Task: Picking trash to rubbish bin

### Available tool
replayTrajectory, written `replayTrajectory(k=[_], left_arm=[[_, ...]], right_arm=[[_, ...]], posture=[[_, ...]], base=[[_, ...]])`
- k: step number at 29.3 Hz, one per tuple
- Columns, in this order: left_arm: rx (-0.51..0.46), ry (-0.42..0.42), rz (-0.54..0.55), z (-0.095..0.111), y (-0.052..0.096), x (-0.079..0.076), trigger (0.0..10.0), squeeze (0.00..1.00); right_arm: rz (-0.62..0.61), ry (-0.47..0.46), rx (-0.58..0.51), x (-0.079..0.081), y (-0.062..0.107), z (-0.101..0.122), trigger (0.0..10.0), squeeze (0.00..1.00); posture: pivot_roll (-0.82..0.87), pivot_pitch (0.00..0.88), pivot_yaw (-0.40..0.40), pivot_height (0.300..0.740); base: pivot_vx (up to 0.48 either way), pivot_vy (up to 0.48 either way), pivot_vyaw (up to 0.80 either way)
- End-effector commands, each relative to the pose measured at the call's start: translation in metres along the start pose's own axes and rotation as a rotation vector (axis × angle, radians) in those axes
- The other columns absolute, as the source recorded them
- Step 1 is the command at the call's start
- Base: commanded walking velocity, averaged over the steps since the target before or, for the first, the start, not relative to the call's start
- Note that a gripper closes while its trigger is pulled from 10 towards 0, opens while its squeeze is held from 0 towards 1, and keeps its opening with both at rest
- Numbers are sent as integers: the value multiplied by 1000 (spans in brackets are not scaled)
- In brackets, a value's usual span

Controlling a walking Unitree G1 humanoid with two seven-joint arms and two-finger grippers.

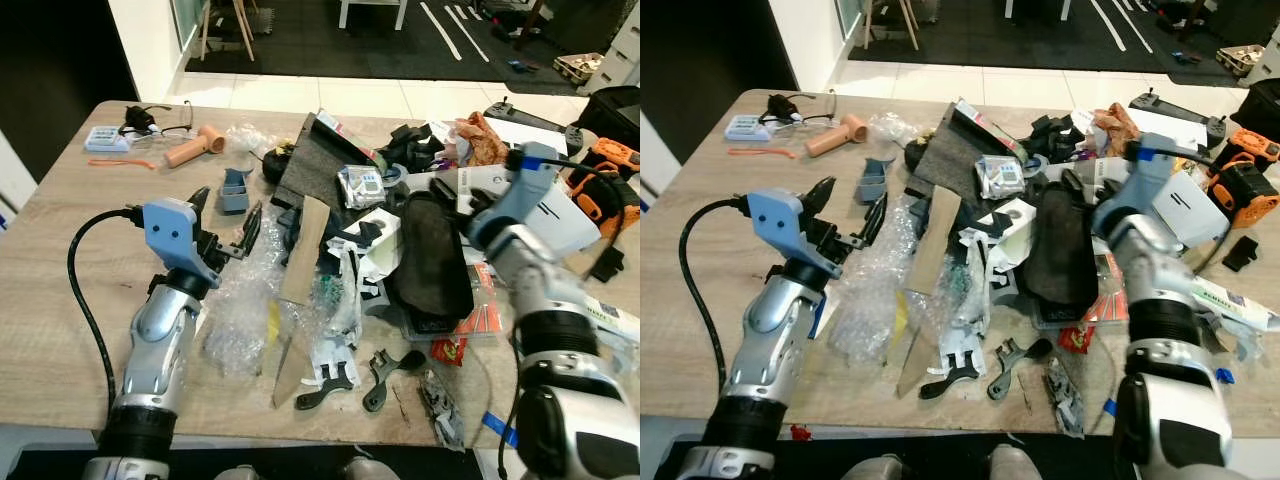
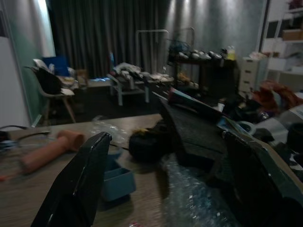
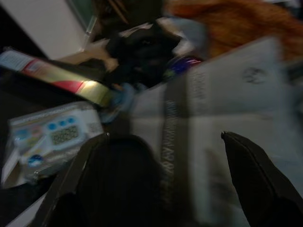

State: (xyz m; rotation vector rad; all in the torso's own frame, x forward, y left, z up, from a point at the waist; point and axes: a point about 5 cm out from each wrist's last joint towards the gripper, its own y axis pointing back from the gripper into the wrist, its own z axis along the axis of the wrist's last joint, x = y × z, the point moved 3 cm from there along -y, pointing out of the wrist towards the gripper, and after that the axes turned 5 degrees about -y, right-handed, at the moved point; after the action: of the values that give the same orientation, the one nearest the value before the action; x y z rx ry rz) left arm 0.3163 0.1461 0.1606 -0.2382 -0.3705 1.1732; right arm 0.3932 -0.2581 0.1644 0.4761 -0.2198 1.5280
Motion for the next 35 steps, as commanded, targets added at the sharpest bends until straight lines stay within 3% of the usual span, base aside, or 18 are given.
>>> replayTrajectory(k=[1,6,9,12,17,21,26,30,35], left_arm=[[-33,-10,-34,6,1,-3,10000,0],[-46,-14,-55,8,2,-6,10000,0],[-64,-30,-72,12,3,-6,10000,0],[-70,-37,-78,13,3,-5,10000,0],[-95,-80,-123,19,4,-7,10000,0],[-115,-87,-147,24,3,-9,10000,0],[-188,-4,-301,38,10,-28,10000,0],[-188,12,-363,39,14,-33,10000,0],[-154,19,-494,36,30,-43,10000,0]], right_arm=[[-37,-20,-5,-5,2,18,10000,0],[-71,23,28,-10,5,27,10000,0],[-138,160,192,-24,20,31,10000,0],[-147,160,233,-27,24,29,10000,0],[-111,143,371,-30,34,4,10000,0],[-99,124,409,-33,35,-8,10000,0],[-27,52,401,-29,29,-30,10000,0],[-15,47,404,-28,30,-34,10000,0],[71,-26,368,-16,28,-37,10000,0]], posture=[[-46,0,-39,740],[-52,0,-42,740],[-58,0,-42,740],[-58,0,-42,740],[-55,0,-41,740],[-55,0,-41,740],[-56,0,-42,740],[-56,0,-42,740],[-56,0,-40,740]], base=[[0,0,0],[0,0,0],[0,0,0],[0,0,0],[0,0,0],[0,0,0],[0,0,0],[0,0,0],[0,0,0]])
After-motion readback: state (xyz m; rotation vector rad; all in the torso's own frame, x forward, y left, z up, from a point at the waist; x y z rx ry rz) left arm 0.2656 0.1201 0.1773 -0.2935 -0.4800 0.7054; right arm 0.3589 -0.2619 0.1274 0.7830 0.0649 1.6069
